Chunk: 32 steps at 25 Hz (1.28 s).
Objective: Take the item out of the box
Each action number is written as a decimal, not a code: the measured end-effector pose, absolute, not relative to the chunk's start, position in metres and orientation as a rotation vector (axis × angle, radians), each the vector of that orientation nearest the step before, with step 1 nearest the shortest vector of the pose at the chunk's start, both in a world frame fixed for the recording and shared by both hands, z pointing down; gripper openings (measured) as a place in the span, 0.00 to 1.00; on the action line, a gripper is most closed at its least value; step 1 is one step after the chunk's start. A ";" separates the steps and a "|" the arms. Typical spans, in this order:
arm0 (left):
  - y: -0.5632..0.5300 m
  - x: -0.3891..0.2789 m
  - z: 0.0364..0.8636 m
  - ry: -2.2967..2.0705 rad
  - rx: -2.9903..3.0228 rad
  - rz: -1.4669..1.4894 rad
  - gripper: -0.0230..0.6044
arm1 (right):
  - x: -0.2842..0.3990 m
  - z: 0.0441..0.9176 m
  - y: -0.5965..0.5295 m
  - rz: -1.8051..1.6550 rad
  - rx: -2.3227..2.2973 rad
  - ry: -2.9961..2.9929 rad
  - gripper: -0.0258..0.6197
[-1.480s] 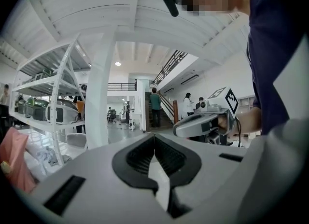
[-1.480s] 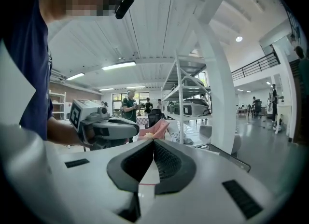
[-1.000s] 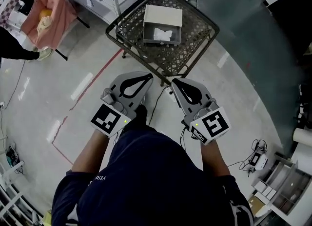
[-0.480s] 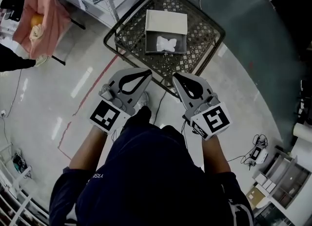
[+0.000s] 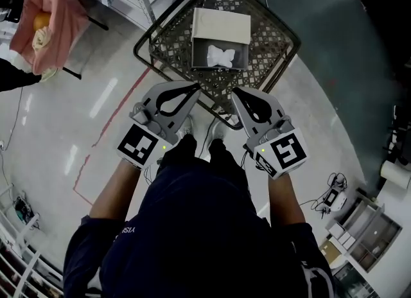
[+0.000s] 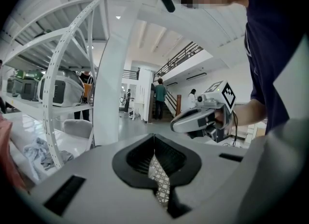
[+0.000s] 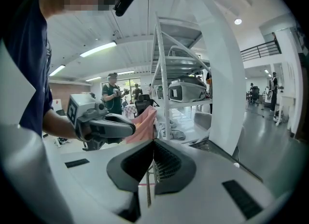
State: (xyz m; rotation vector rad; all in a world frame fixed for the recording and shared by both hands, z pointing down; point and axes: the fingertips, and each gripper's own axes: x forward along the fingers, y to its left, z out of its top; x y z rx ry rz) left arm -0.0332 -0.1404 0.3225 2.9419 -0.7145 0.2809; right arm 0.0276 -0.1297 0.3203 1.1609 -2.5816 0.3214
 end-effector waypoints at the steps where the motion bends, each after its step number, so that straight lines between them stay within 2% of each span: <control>1: -0.144 -0.033 0.325 -0.722 2.938 0.282 0.05 | 0.028 0.322 -0.133 0.322 1.152 -2.581 0.08; 14: -0.174 -0.007 0.349 -0.851 2.850 0.349 0.05 | 0.059 0.351 -0.178 0.311 1.000 -2.594 0.08; 32: -0.218 0.009 0.427 -0.955 2.681 0.430 0.05 | 0.085 0.470 -0.238 0.329 0.767 -2.432 0.08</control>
